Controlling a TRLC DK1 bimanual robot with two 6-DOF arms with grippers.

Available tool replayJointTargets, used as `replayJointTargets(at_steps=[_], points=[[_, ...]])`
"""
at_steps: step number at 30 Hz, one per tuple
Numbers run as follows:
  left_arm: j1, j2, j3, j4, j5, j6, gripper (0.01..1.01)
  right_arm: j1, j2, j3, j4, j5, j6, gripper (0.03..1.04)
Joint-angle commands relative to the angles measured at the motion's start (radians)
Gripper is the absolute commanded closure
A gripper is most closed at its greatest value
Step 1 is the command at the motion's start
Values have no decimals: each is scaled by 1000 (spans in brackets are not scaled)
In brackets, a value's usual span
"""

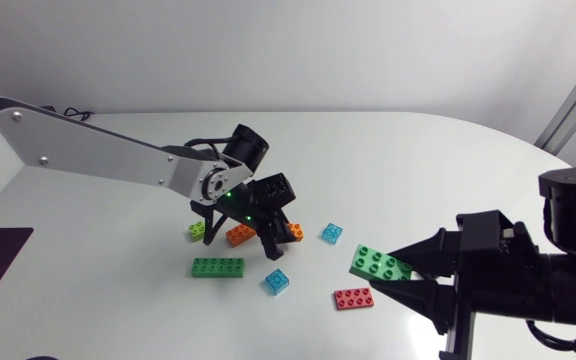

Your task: Separate the duplo bricks

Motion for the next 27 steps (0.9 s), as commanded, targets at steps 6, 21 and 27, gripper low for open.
replayJointTargets(at_steps=[6,21,27], points=[[23,77,37,36,-37,-38,738,-102,130,-45,72,3,-51,772],[43,95,-8,62,-70,-39,389,-99,144,-55,86,11,-56,772],[57,43,-34,59,-70,-41,302,-82,124,-49,60,11,-54,772]])
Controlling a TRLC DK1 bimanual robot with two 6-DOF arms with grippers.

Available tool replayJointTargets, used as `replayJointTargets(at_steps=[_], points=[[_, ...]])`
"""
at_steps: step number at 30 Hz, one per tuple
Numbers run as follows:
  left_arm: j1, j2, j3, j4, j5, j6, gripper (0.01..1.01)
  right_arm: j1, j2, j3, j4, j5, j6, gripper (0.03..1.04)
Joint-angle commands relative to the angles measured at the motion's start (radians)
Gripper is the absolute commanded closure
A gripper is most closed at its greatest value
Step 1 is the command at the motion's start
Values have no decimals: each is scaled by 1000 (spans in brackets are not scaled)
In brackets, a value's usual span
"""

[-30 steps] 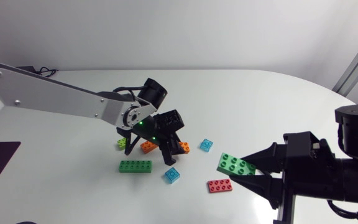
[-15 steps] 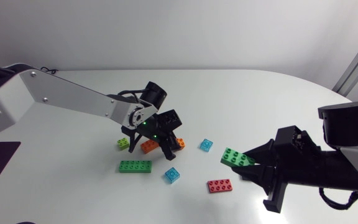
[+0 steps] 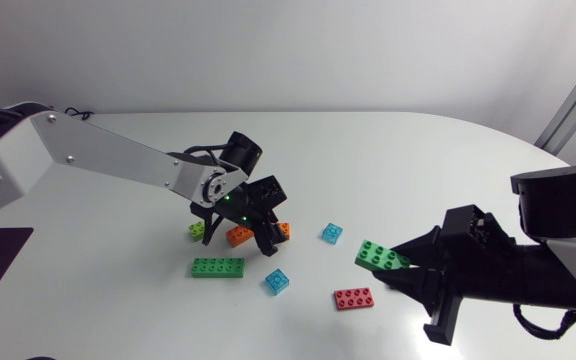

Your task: Separate the duplo bricks

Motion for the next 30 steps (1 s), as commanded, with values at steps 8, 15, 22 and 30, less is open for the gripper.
replayJointTargets(at_steps=[8,15,22,30], points=[[-6,-210,-154,-44,8,-14,302,32,-38,-38,-24,-1,-20,772],[-74,-279,-180,-153,44,-101,302,42,-56,-41,-31,5,-14,772],[-118,-219,-168,-205,42,-226,302,39,-78,-55,-37,11,-16,772],[-135,-161,-134,-275,-5,-310,302,41,-81,-51,-37,11,-19,772]])
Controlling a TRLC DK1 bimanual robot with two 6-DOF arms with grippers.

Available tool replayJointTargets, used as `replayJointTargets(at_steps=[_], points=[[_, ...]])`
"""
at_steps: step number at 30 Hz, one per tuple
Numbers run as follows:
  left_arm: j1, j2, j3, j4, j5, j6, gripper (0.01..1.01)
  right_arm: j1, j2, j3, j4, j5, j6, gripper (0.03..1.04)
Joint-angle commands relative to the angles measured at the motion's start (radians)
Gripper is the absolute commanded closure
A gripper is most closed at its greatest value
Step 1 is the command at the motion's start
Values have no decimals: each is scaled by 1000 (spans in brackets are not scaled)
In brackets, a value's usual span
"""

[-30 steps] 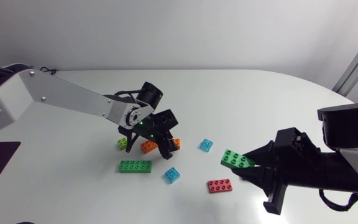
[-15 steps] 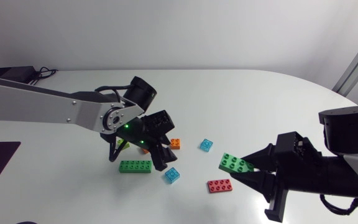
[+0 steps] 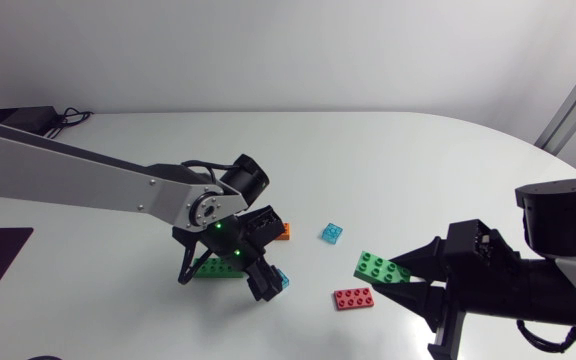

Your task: Separate the duplo bricks

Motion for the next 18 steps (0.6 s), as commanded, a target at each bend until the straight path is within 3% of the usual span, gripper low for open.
replayJointTargets(at_steps=[1,10,18], points=[[-14,28,24,-9,-22,-51,302,3,-6,-16,-11,6,-20,772],[-57,44,49,9,-56,-87,311,-1,-15,-25,-15,1,-30,772],[-83,59,52,11,-87,-108,469,-17,-34,-27,-30,-11,-42,770]])
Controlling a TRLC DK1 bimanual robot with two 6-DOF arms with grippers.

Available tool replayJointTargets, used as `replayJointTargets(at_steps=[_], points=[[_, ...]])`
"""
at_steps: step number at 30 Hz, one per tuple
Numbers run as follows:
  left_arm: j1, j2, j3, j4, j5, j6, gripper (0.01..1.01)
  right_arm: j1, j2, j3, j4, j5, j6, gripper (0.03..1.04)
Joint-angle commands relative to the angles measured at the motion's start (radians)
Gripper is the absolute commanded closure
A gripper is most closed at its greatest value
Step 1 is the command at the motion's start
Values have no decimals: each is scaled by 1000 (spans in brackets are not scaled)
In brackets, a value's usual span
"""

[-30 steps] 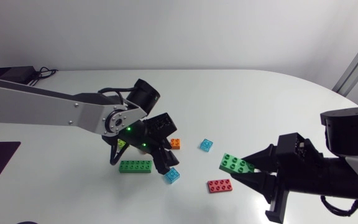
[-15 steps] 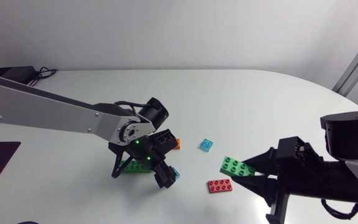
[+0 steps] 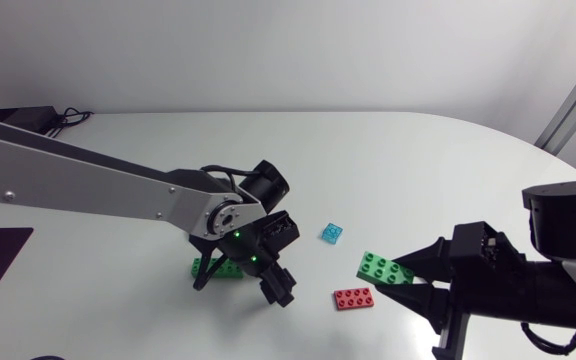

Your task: Separate the duplo bricks

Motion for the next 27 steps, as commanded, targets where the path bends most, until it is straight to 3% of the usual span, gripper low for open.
replayJointTargets(at_steps=[1,4,14,22,27], points=[[-9,37,20,2,-11,-36,500,-3,-8,-24,-13,-6,-19,770],[-11,37,18,3,-29,-40,705,-3,-14,-29,-13,-7,-19,770],[-28,-5,31,-3,-58,-23,731,-19,-33,-32,-25,-19,-26,769],[4,-20,135,52,-57,142,731,-69,-73,-29,-33,-56,-24,769],[6,63,218,69,-19,198,731,-114,-82,-24,-53,-82,-42,769]])
